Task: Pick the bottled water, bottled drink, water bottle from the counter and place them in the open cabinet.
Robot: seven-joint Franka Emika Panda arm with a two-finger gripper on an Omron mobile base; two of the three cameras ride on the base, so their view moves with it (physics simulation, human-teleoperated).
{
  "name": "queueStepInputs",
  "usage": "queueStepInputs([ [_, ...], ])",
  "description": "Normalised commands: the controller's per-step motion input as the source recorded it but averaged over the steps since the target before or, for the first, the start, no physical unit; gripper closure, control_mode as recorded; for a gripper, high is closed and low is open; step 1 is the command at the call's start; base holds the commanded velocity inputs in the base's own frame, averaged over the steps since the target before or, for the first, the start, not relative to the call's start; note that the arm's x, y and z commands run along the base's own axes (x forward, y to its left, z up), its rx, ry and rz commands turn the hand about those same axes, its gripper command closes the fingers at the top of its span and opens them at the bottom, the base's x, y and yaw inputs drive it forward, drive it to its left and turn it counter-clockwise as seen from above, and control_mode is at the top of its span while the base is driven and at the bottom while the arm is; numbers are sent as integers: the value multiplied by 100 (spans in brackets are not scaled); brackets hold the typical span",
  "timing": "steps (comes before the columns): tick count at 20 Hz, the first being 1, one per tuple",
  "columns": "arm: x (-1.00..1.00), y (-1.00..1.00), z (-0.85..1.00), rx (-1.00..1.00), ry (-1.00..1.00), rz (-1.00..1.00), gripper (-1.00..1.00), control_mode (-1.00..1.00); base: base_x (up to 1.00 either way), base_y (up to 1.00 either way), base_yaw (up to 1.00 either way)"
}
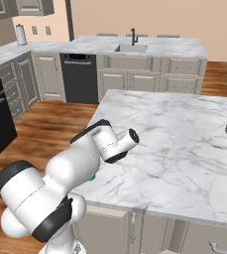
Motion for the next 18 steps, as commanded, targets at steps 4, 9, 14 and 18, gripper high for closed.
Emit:
queueStepInputs([
  [4, 0, 0, 0, 7, 0, 0, -100, -100, 0, 0, 0],
  [9, 0, 0, 0, 7, 0, 0, -100, -100, 0, 0, 0],
  [14, 0, 2, 0, 3, 0, 0, -100, -100, 0, 0, 0],
  [18, 0, 11, 0, 0, 0, 0, -100, -100, 0, 0, 0],
])
